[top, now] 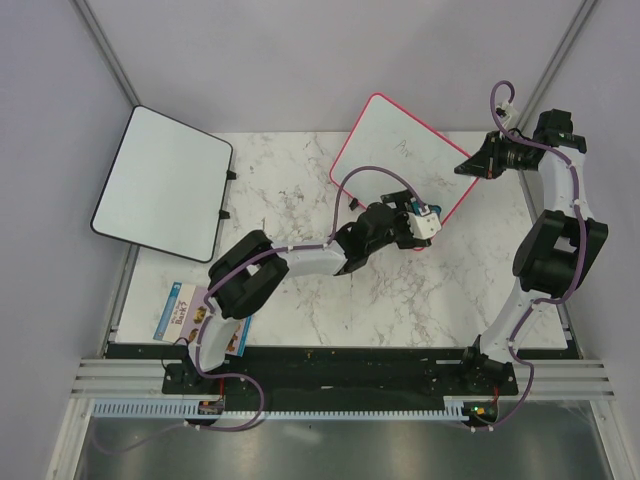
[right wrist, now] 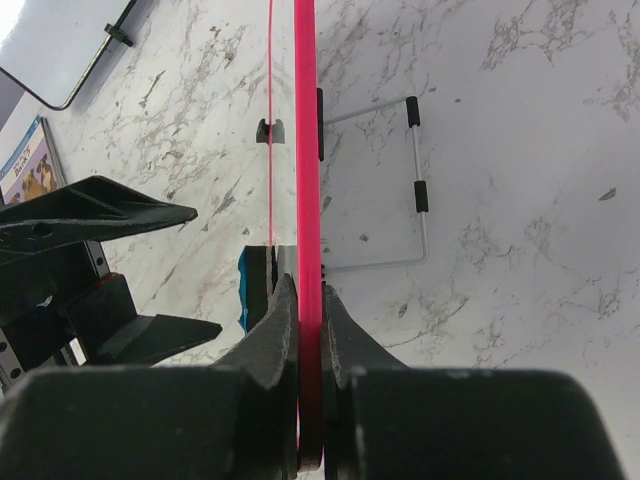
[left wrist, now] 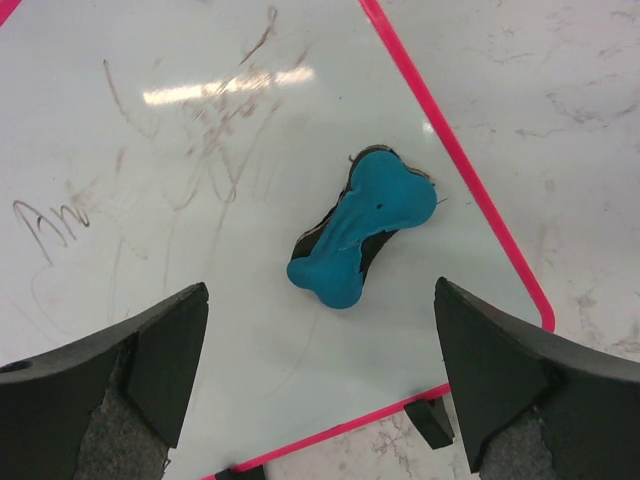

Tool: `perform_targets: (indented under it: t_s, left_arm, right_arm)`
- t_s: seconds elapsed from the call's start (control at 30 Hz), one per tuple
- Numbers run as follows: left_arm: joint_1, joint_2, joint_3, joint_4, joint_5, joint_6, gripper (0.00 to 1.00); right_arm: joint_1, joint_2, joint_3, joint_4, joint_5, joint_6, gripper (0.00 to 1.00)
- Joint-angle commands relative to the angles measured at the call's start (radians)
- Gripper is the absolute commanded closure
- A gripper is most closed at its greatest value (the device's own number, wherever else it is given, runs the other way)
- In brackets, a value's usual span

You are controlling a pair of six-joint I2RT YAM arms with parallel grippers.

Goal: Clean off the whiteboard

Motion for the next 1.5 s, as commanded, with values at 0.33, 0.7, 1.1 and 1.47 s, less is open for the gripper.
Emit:
perform_targets:
  t_s: [0.33, 0.7, 1.1, 1.47]
  left_arm:
    - [0.002, 0.079, 0.148, -0.049, 0.136, 0.070, 0.16]
    - [0.000, 0.128, 0.185, -0.059, 0.130, 0.087, 0.41]
    - [0.002, 0.182, 0.231, -0.014, 0.077, 0.083, 0.47]
    - [0.028, 0.202, 0.267, -0.003, 0.031, 0.009, 0.68]
  right_arm:
    - [0.078, 0.090, -0.096, -0.183, 0.238, -0.203, 1.00]
    - [0.078, 0.093, -0.096, -0.183, 0.230, -0.203, 1.00]
    - [0.077, 0.090, -0.093, -0.183, 0.227, -0.201, 1.00]
    - [0.078, 0.087, -0.096, -0.184, 0.222, -0.204, 1.00]
